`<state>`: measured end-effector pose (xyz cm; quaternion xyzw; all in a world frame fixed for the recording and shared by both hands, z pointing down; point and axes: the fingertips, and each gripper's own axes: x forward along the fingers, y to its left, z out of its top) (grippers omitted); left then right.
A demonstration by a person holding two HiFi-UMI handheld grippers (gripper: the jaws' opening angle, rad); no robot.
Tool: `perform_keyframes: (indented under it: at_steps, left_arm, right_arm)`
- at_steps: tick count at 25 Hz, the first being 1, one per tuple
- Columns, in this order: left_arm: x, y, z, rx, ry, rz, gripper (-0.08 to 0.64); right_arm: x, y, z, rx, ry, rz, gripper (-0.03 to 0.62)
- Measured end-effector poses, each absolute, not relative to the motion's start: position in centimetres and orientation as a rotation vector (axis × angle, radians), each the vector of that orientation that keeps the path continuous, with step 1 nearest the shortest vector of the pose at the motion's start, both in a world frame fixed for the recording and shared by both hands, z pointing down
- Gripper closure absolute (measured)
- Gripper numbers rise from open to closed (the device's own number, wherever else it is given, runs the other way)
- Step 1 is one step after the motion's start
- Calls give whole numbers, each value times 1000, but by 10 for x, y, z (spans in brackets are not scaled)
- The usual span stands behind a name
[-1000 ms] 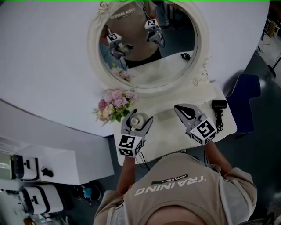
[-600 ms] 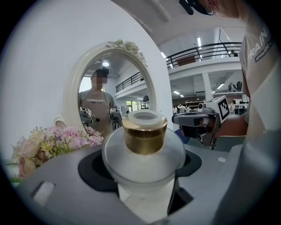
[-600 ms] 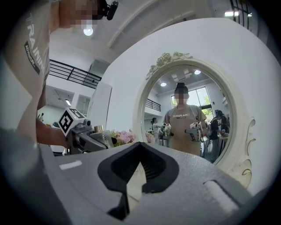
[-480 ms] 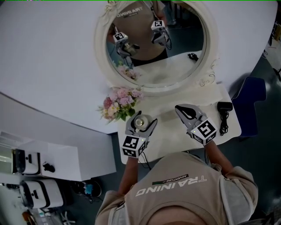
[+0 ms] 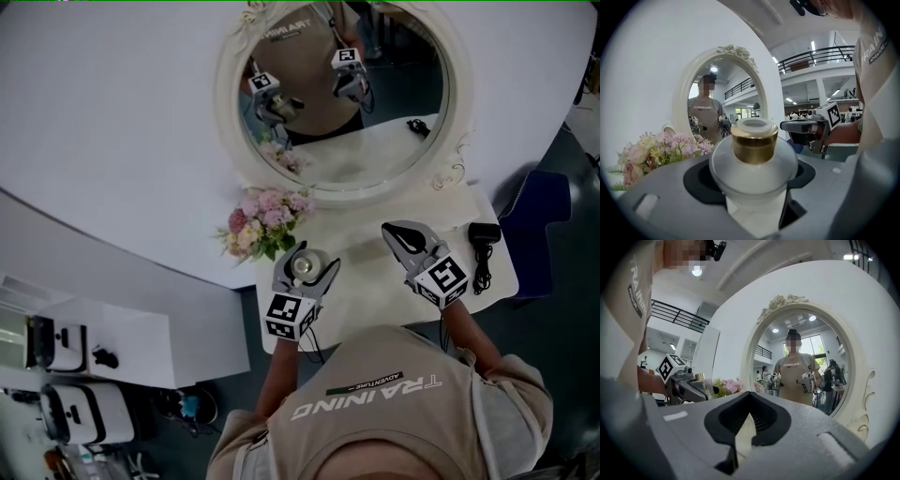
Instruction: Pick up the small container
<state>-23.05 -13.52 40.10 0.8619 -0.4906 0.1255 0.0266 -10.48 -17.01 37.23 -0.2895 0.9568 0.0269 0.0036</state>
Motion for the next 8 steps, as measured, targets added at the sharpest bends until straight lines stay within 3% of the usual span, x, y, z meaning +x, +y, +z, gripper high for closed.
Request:
perform_keyframes:
  at_steps: [8]
  left_arm:
    - [-238, -137, 400, 2668, -1519, 396, 204]
  right_arm:
    - [-101, -174, 378, -948, 3011, 80, 589]
